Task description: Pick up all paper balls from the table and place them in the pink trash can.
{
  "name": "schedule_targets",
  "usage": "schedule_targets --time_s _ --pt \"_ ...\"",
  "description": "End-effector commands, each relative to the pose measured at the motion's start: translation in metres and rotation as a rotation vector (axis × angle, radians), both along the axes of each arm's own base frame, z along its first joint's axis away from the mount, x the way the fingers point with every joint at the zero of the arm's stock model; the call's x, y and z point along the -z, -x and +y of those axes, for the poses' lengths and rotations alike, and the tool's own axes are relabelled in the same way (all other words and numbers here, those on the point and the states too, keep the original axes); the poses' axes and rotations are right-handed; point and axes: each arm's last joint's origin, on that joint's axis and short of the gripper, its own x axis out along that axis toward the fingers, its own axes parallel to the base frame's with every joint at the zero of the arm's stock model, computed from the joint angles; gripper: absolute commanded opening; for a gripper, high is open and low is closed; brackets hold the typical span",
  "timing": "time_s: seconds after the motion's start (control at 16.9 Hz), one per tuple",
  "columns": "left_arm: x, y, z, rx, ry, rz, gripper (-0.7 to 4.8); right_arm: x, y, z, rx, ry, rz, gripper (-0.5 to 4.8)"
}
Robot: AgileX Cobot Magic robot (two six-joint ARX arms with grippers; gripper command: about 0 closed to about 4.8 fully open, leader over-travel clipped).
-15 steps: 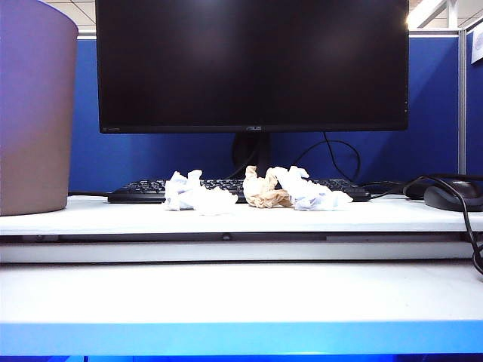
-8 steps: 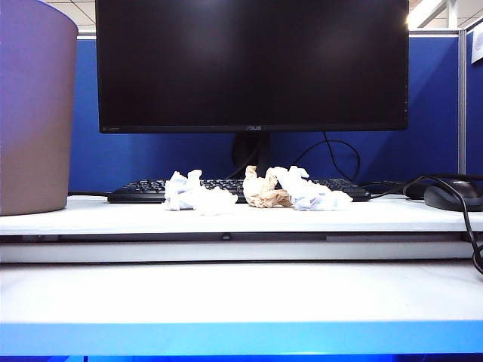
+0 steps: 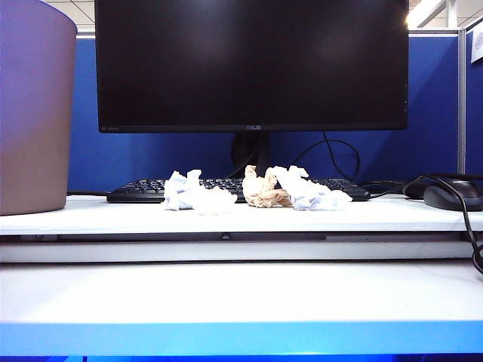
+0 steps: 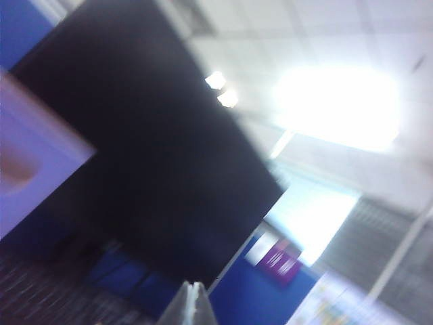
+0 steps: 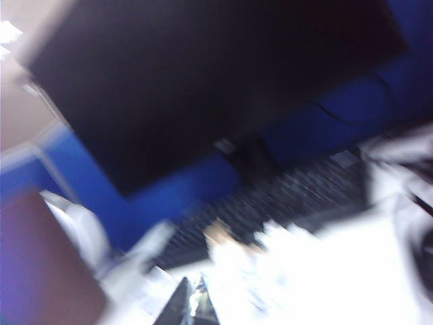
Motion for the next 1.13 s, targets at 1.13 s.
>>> schedule_targets --time_s 1.13 --pt "-0.084 -0.143 -0.094 0.265 -0.682 0.419 -0.05 -0.173 -0.143 0.093 -0.114 0.813 0.132 1.85"
